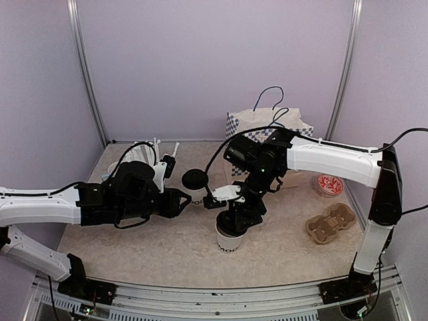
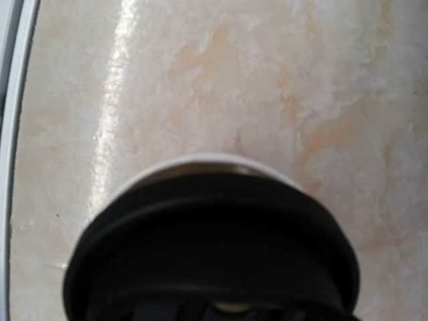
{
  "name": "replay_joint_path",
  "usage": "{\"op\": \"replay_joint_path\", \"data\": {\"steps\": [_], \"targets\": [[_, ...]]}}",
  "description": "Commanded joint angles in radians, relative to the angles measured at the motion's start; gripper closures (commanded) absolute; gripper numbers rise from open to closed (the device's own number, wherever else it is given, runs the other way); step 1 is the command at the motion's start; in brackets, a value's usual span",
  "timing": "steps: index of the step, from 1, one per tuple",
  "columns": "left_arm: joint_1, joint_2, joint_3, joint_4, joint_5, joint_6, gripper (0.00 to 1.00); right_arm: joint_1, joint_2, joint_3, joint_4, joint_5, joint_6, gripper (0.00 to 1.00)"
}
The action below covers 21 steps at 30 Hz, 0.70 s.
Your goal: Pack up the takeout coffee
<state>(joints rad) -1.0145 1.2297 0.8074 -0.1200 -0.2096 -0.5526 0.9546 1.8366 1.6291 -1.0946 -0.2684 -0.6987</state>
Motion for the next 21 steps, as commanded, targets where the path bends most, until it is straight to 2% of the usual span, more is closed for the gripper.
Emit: {"op": "replay_joint_path", "data": {"steps": [1, 4, 6, 9, 17, 21], "targets": [[0.008, -0.027, -0.016, 0.019, -0.001, 0.012, 0.63, 0.024, 0.023, 0.031, -0.002, 0.01, 0.022, 0.27], [0.008, -0.028, -0.021, 0.023, 0.001, 0.012, 0.63, 0.029, 0.028, 0.035, -0.002, 0.011, 0.025, 0.24], [0.01, -0.027, -0.026, 0.025, 0.0, 0.01, 0.63, 0.031, 0.029, 0.04, -0.002, 0.014, 0.027, 0.18], [0.011, -0.027, -0.026, 0.02, 0.003, 0.004, 0.62, 0.032, 0.019, 0.05, 0.0, 0.019, 0.034, 0.13], [0.017, 0.005, -0.005, 0.021, 0.11, -0.033, 0.62, 0.017, -0.073, 0.017, 0.038, 0.088, 0.055, 0.09], [0.007, 0.035, 0.013, 0.076, 0.195, -0.053, 0.62, -0.041, -0.136, -0.049, 0.098, 0.045, 0.094, 0.09]]}}
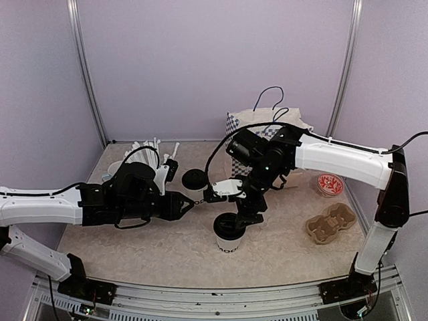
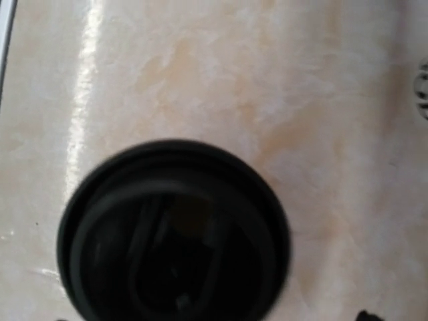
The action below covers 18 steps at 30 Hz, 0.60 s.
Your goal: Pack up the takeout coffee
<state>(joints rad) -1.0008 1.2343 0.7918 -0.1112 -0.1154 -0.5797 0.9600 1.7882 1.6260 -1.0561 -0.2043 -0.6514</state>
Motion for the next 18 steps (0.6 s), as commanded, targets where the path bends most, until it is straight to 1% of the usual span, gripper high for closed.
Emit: {"op": "replay_joint_path", "data": {"steps": [1, 4, 6, 8, 12, 14, 18], "targets": [[-0.009, 0.043, 0.029, 0.087, 0.124, -0.031, 0.62, -0.063, -0.099, -0.063, 0.076, -0.044, 0.057, 0.1], [-0.014, 0.075, 0.037, 0.142, 0.178, -0.04, 0.62, -0.128, -0.159, -0.132, 0.165, -0.155, 0.106, 0.15], [-0.019, 0.114, 0.05, 0.15, 0.19, -0.04, 0.62, -0.186, -0.206, -0.204, 0.27, -0.258, 0.18, 0.17], [-0.023, 0.147, 0.064, 0.148, 0.2, -0.041, 0.63, -0.245, -0.241, -0.274, 0.339, -0.364, 0.242, 0.21], [-0.024, 0.194, 0.079, 0.162, 0.222, -0.056, 0.66, -0.328, -0.243, -0.381, 0.387, -0.497, 0.3, 0.29], [-0.024, 0.212, 0.09, 0.16, 0.232, -0.066, 0.68, -0.345, -0.229, -0.42, 0.404, -0.545, 0.321, 0.33], [-0.02, 0.239, 0.102, 0.14, 0.233, -0.084, 0.73, -0.36, -0.202, -0.471, 0.433, -0.618, 0.345, 0.36]]}}
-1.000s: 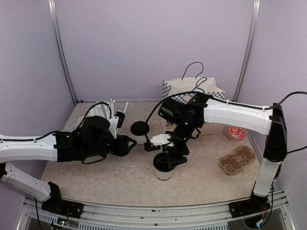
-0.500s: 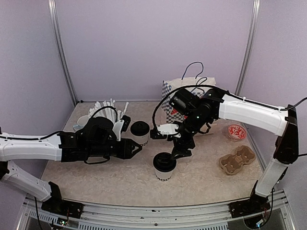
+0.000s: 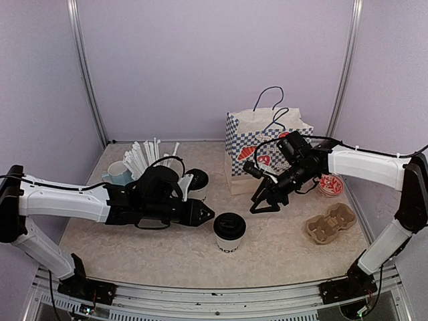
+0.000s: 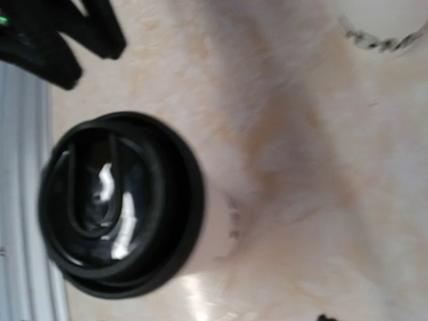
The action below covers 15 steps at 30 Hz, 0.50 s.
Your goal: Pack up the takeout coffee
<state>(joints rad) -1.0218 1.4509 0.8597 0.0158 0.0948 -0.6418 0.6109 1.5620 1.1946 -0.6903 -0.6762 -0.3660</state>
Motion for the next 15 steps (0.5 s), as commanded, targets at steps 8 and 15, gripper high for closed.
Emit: {"op": "replay_joint_path", "data": {"steps": [8, 15], "targets": [[-0.002, 0.055, 0.051, -0.009, 0.063, -0.036, 0.75, -0.011, 0.079, -0.038, 0.065, -0.215, 0.068, 0.41], [-0.01, 0.058, 0.048, -0.013, 0.065, -0.041, 0.76, -0.006, 0.101, -0.041, 0.053, -0.22, 0.066, 0.41]]}}
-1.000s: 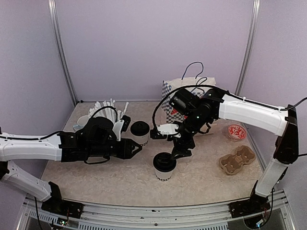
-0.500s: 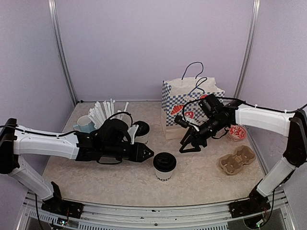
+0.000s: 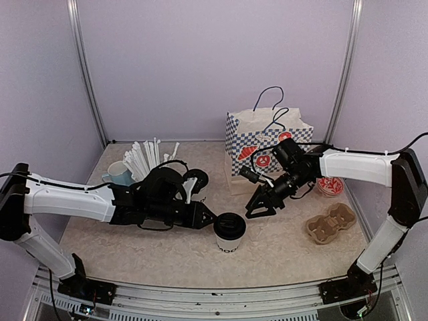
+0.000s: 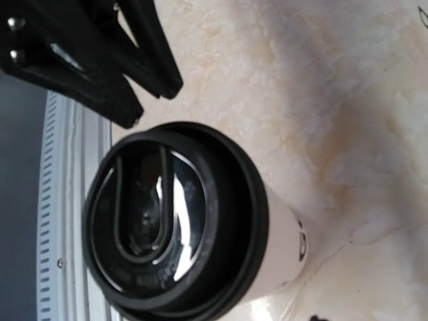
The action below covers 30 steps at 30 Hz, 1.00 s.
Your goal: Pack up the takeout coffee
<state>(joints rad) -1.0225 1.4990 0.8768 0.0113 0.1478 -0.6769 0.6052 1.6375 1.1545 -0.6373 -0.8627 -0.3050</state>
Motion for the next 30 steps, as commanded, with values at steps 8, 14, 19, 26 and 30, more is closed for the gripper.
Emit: {"op": "replay_joint_path", "data": {"steps": [8, 14, 19, 26, 30], "targets": [[-0.014, 0.034, 0.039, -0.008, 0.017, 0.002, 0.76, 0.016, 0.053, 0.003, -0.01, -0.015, -0.005, 0.41], [-0.014, 0.048, 0.036, -0.037, 0.012, 0.006, 0.76, 0.042, 0.08, 0.004, -0.021, 0.001, -0.021, 0.41], [-0.015, 0.056, 0.029, -0.053, 0.001, 0.014, 0.76, 0.055, 0.115, 0.027, -0.035, -0.002, -0.025, 0.43], [-0.015, 0.096, 0.025, -0.094, -0.021, 0.029, 0.79, 0.055, 0.148, 0.028, -0.036, 0.035, -0.017, 0.44], [-0.007, 0.136, 0.027, -0.118, -0.015, 0.029, 0.8, 0.055, 0.182, 0.033, -0.035, 0.092, -0.003, 0.45]]}}
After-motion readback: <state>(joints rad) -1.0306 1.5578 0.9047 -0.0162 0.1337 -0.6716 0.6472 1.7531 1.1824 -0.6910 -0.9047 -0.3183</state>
